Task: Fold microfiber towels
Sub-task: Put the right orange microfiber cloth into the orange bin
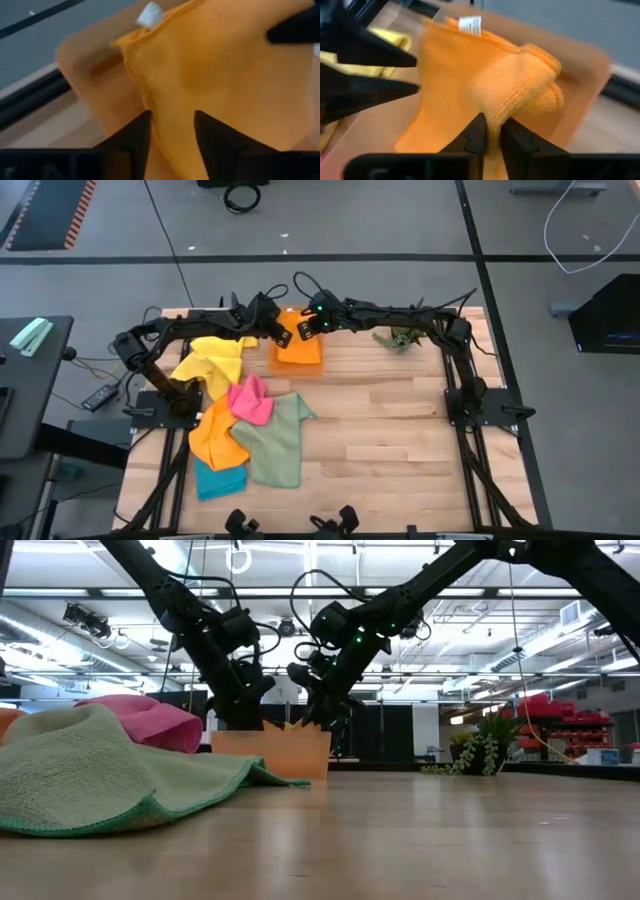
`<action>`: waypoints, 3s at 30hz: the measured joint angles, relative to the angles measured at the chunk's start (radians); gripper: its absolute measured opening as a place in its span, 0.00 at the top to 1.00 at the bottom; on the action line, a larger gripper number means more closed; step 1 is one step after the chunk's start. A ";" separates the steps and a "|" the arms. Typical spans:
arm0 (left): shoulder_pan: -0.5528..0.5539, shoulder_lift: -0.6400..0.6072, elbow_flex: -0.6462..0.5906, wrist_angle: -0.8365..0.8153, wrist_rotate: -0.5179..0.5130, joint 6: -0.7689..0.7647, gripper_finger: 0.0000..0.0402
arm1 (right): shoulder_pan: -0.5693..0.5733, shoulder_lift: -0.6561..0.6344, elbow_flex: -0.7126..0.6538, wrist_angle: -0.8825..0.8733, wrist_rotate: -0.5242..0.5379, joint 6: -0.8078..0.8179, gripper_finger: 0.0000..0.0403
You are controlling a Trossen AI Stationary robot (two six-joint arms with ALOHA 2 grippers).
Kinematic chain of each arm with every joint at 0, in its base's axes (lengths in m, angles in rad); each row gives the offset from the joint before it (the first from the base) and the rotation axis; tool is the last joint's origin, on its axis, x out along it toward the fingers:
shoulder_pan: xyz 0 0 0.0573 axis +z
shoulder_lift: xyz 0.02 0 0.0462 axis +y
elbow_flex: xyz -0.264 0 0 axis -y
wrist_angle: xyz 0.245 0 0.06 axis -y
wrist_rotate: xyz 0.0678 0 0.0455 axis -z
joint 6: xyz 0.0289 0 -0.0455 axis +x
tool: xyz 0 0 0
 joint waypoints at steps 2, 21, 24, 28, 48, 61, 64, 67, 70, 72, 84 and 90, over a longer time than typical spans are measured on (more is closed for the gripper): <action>0.007 -0.002 0.000 0.003 -0.001 0.019 0.53 | -0.015 0.000 0.000 -0.002 -0.003 0.000 0.79; -0.115 0.011 0.003 0.135 0.189 0.317 0.92 | 0.008 -0.232 -0.002 -0.276 0.065 -0.105 0.47; -0.120 0.072 0.043 0.072 0.126 0.398 0.97 | 0.064 -0.294 -0.002 -0.324 0.165 -0.111 0.49; -0.120 0.186 0.161 -0.109 0.118 0.462 0.99 | 0.113 -0.362 -0.002 -0.337 0.200 -0.074 0.52; -0.126 0.384 0.415 -0.499 0.120 0.446 0.99 | 0.168 -0.504 -0.002 -0.474 0.266 -0.030 0.56; -0.133 0.383 0.418 -0.645 0.170 0.258 0.99 | 0.221 -0.516 -0.002 -0.494 0.279 -0.045 0.56; -0.139 0.377 0.423 -0.673 0.181 0.233 0.97 | 0.220 -0.516 -0.002 -0.495 0.279 -0.052 0.56; -0.142 0.364 0.452 -0.687 0.178 0.229 0.96 | 0.220 -0.516 -0.002 -0.501 0.280 -0.052 0.56; -0.142 0.327 0.476 -0.663 0.158 0.230 0.99 | 0.221 -0.516 -0.002 -0.526 0.278 -0.038 0.56; -0.142 0.319 0.486 -0.619 0.124 0.233 0.99 | 0.223 -0.516 -0.002 -0.556 0.279 -0.024 0.56; -0.083 0.391 0.493 -0.306 0.084 0.275 0.98 | 0.288 -0.515 -0.002 -0.610 0.282 0.037 0.56; -0.083 0.444 0.493 -0.282 0.088 0.296 0.98 | 0.301 -0.515 -0.002 -0.618 0.286 0.063 0.56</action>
